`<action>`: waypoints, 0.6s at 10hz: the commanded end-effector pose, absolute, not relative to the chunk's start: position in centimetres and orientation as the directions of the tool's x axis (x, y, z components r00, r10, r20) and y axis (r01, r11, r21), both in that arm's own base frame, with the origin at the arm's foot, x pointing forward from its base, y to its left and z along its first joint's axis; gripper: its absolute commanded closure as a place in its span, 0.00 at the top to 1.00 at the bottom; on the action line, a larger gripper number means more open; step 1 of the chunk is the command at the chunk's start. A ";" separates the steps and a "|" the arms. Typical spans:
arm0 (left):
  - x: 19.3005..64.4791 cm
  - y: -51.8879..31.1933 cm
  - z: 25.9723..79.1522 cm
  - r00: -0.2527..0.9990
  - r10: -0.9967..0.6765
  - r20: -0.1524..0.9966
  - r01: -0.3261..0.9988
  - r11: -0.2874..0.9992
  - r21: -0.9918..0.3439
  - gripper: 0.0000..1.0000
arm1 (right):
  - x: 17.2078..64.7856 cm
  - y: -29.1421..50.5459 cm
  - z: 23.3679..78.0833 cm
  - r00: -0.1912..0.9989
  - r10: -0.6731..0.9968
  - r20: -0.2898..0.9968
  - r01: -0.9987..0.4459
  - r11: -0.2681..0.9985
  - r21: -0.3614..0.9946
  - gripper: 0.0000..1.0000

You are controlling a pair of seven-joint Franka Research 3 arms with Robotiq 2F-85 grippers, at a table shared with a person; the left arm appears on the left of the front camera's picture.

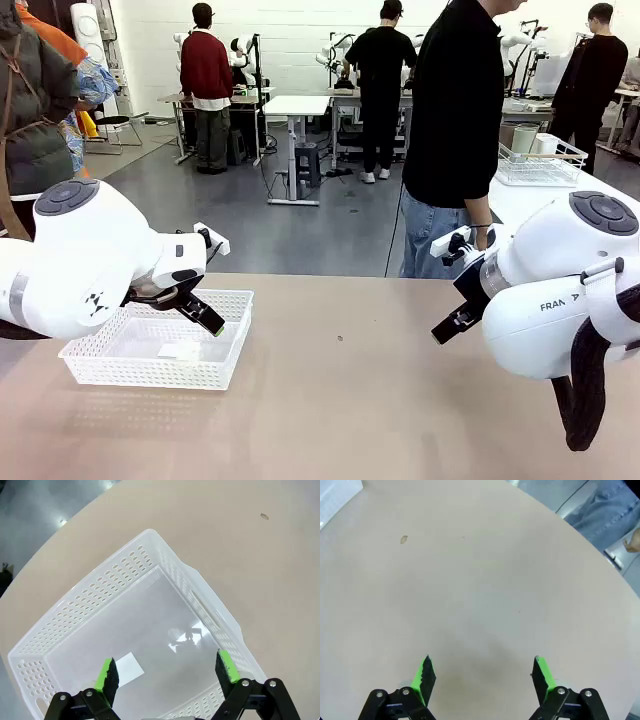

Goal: Clean and organize the cups into the basket.
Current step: Pick up the Organizing basket and move it to the center of the table, then pick up the Reusable plastic cup from the right side of the table and place it inside the Organizing basket.

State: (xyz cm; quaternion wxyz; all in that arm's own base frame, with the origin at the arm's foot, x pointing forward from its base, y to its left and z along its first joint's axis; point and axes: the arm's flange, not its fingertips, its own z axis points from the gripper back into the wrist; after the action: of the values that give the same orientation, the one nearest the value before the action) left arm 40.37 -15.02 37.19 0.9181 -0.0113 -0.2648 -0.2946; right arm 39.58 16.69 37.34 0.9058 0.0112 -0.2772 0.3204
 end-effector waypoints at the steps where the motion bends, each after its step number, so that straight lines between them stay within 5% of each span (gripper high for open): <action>1: 40.4 -15.0 37.2 0.686 -0.535 0.493 0.547 0.826 0.136 1.00 | 39.6 16.7 37.3 0.641 0.574 0.509 -0.587 0.794 -0.157 1.00; 6: 40.4 -15.0 37.2 0.686 -0.535 0.493 0.547 0.826 0.136 1.00 | 39.6 16.7 37.3 0.641 0.574 0.509 -0.587 0.794 -0.157 1.00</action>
State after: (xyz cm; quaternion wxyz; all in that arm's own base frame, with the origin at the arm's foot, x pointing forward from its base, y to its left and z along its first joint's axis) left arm 40.36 -15.02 37.19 0.9181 -0.0113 -0.2648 -0.2946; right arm 39.58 16.69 37.34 0.9057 0.0111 -0.2772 0.3205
